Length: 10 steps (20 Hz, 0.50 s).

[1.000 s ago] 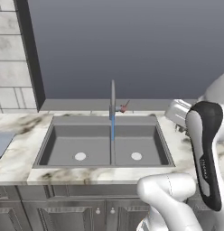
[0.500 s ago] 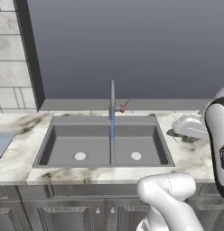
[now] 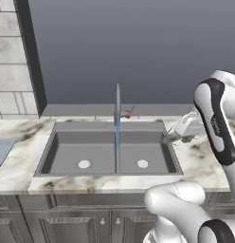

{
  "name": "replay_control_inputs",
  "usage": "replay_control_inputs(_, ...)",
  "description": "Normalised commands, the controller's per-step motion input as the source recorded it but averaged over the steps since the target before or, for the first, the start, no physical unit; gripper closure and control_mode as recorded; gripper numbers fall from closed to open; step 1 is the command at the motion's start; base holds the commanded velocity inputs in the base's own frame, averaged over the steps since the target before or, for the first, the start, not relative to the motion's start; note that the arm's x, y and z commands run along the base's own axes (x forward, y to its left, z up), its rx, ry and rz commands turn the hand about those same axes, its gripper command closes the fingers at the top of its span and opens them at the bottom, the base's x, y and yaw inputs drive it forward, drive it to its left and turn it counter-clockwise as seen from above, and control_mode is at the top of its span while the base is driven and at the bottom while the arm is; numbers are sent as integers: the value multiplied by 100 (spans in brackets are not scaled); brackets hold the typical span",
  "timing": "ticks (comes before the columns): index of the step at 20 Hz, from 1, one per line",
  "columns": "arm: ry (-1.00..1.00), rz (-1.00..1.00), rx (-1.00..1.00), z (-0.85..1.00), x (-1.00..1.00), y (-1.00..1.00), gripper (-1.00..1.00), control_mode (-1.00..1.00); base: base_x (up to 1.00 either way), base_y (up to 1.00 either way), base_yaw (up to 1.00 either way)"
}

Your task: Take the fish out of the fridge, briefly rinse it in the sink, and place it on the tray next to the sink.

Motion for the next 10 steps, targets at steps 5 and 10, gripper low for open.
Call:
replay_control_inputs(5,-2,57,-3,-35,51,-1,100,-100,0,0,0)
replay_control_inputs(10,-25,46,3,-26,3,-11,100,-100,0,0,0)
